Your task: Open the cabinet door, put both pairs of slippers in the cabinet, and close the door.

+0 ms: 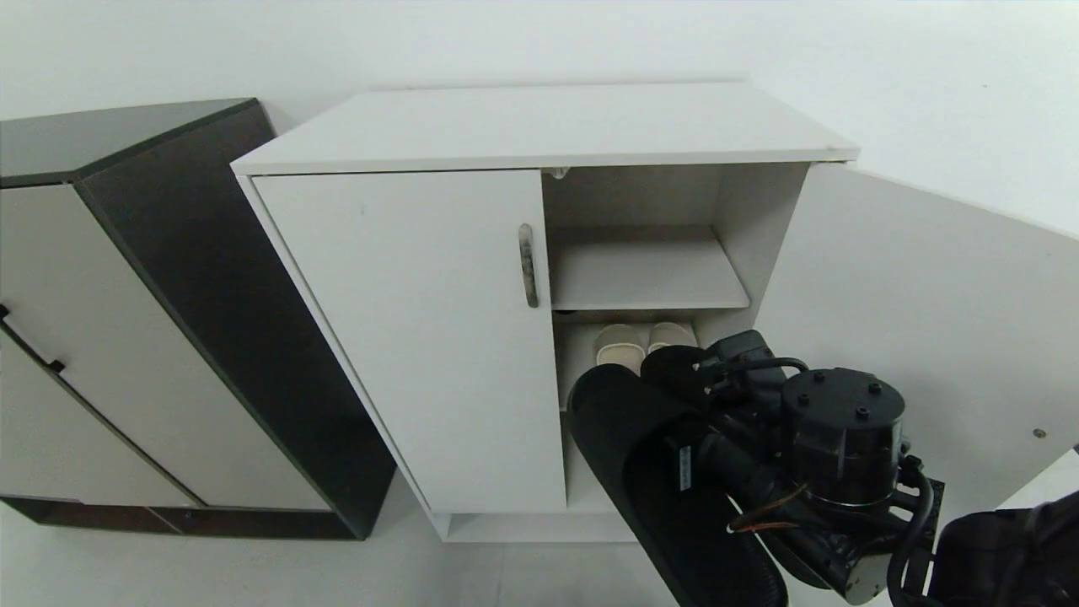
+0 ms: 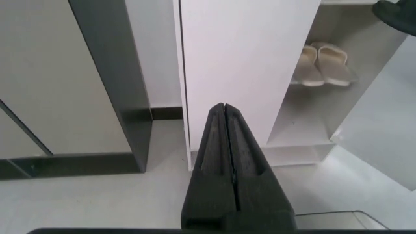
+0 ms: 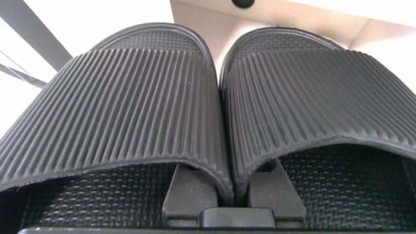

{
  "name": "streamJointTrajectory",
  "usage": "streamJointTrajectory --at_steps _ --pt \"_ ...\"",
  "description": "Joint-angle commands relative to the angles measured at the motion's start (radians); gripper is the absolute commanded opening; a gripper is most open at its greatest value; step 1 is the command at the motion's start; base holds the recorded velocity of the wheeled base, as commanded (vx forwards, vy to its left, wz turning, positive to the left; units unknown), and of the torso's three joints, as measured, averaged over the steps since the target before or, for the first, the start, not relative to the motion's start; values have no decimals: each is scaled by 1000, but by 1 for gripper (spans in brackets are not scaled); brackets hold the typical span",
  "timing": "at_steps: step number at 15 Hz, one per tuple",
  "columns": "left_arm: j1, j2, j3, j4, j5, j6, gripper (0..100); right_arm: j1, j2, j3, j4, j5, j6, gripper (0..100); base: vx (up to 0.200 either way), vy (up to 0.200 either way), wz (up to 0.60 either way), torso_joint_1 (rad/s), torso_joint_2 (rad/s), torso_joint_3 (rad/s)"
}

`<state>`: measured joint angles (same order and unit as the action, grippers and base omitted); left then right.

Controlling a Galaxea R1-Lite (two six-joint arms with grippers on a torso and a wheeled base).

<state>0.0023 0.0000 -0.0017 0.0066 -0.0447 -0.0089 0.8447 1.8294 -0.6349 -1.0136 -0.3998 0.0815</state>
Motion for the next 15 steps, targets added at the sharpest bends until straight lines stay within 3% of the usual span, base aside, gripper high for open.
streamJointTrajectory --at_steps 1,7,8,9,10,11,12,13,15 --pt "1 0 0 0 2 0 0 1 2 0 0 1 0 0 0 0 0 -232 466 232" --pt "1 0 0 0 0 0 0 1 24 -2 -10 -7 -39 0 0 0 0 -228 405 196" --pt "1 0 0 0 0 0 0 1 33 1 -31 -8 -57 0 0 0 0 -159 344 110" --pt "1 0 0 1 0 0 0 1 77 18 -158 -31 -123 0 0 0 0 -80 305 119" --pt "1 0 0 1 0 0 0 2 91 -16 -163 -83 -151 0 0 0 0 -32 183 36" --pt "1 0 0 0 0 0 0 13 99 -103 -115 -203 -152 0 0 0 0 -27 90 36" --pt "1 0 0 0 0 0 0 22 82 -232 15 -258 -117 0 0 0 0 -17 56 36" --pt "1 0 0 0 0 1 0 28 59 -281 87 -264 -91 0 0 0 0 0 0 0" --pt "1 0 0 1 0 1 0 51 -1 -439 379 -303 20 0 0 0 0 0 0 0"
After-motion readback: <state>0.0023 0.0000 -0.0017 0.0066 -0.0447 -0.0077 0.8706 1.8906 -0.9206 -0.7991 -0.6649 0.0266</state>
